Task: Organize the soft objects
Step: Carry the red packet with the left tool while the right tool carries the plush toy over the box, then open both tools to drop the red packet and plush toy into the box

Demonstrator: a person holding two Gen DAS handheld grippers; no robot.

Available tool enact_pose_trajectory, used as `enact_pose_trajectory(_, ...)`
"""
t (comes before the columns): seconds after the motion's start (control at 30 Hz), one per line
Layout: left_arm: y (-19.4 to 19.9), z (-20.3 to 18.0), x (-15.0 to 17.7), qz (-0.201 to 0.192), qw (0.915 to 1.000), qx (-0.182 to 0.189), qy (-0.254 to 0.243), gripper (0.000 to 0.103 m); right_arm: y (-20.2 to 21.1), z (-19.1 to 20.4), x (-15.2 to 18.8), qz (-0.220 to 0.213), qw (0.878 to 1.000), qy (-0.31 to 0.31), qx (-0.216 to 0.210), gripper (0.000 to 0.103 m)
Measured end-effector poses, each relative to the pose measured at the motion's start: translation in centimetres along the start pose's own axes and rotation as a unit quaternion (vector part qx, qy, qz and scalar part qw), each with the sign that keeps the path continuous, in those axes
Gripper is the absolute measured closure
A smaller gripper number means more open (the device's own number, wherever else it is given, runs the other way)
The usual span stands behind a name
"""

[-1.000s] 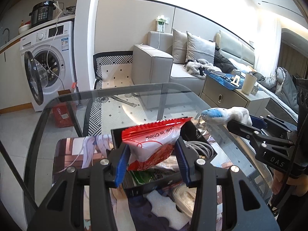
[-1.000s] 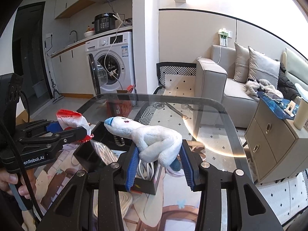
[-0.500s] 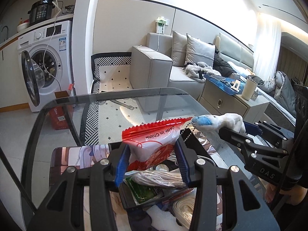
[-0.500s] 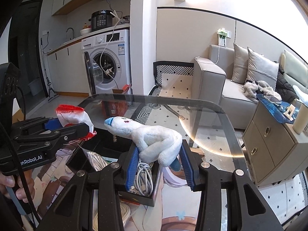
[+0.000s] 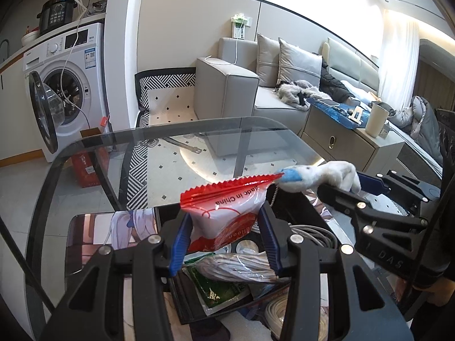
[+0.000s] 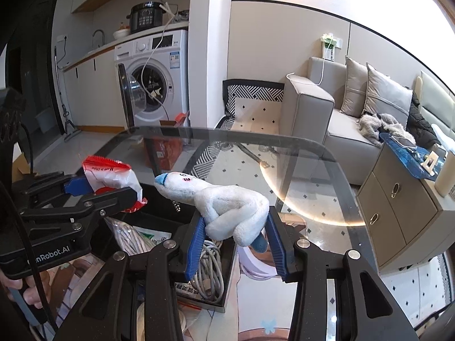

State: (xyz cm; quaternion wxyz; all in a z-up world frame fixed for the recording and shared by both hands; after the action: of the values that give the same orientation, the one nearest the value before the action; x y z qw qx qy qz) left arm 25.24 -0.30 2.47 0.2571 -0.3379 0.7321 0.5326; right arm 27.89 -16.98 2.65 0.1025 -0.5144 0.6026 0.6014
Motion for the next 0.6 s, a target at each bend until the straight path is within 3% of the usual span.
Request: enact_pose_trajectory(0.6, -2.5, 0.2, 0.8, 0.002, 0.9999, -0.009, 0.004, 0.058, -3.9, 1.5, 0.8, 0.027, 1.0, 0.014, -0.003, 0.061)
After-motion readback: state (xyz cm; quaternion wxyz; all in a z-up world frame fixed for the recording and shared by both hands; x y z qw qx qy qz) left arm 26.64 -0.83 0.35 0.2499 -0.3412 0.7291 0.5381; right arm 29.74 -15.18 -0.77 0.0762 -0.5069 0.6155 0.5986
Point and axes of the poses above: each gripper's, at about its wrist camera, not at the fingertips, and y roughly against the way its jaws point, z to its left, x to its underside, the point moved 7 cm from there along -y, roughly the way its jaws point, and after that the axes turned 12 degrees about y, right-handed, at the moved point
